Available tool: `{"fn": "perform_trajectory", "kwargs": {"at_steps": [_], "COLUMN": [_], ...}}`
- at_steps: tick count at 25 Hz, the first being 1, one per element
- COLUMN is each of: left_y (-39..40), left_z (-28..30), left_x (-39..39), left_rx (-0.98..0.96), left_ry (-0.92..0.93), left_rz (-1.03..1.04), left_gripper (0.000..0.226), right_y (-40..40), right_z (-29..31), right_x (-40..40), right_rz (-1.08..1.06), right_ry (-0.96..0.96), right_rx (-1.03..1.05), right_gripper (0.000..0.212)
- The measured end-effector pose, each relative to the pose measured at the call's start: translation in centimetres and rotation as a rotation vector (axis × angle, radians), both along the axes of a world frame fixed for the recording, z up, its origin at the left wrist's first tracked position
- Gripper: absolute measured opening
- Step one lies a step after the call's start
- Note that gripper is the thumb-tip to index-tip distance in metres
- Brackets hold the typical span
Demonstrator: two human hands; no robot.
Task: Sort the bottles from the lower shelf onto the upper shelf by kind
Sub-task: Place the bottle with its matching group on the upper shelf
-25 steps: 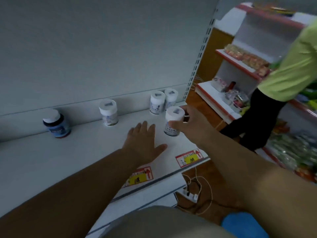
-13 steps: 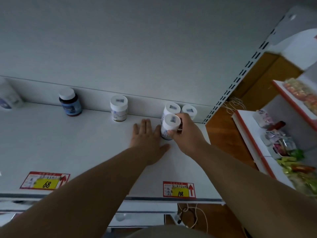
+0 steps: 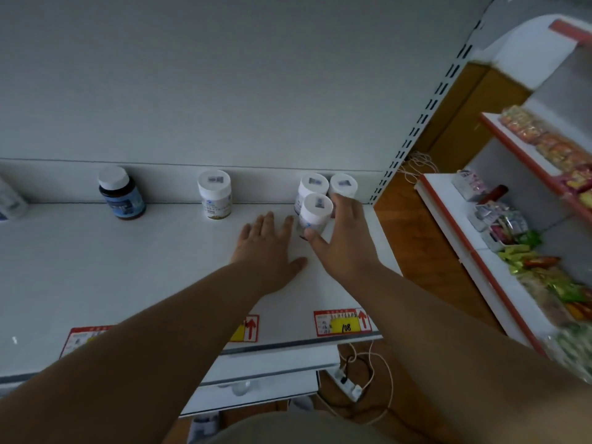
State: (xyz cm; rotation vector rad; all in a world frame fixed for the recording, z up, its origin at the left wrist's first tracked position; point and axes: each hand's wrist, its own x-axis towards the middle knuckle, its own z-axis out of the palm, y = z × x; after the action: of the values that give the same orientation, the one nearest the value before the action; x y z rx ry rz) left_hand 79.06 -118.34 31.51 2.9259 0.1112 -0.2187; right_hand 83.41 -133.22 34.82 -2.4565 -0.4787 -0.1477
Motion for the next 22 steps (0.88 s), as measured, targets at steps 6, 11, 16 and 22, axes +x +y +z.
{"fn": "perform_trajectory", "kwargs": {"at_steps": [6,11,16,22], "left_y": [3.7,7.0,9.8,15.3], "left_z": [3.1,2.7,2.3,2.4], "left_x": [-7.1,-14.5,-26.6,-40.3], "left_rx": [-0.140,-0.097,-0.082,-0.032], "left_ry": [-0.191,-0.256,-0.317,-0.380], "left_rz": [-0.035,0.173,0.504,0.833], "left_gripper": [0.072,0.066,0.053,0.055], "right_y": [3.3,7.6,14.1,22.8], "right_z": [1.0,1.5,1.1,2.2], "right_x": [-6.0,-10.1,-16.3,-27.9], "right_rz": [-0.105,0.215,0.646,1.032], "right_ry": [-0.279,-0.351,-0.270,-0.133], "right_rx": [-0.037,0.045,0.117,0.082], "right_gripper": [0.058,0.047,0.042,0.041]}}
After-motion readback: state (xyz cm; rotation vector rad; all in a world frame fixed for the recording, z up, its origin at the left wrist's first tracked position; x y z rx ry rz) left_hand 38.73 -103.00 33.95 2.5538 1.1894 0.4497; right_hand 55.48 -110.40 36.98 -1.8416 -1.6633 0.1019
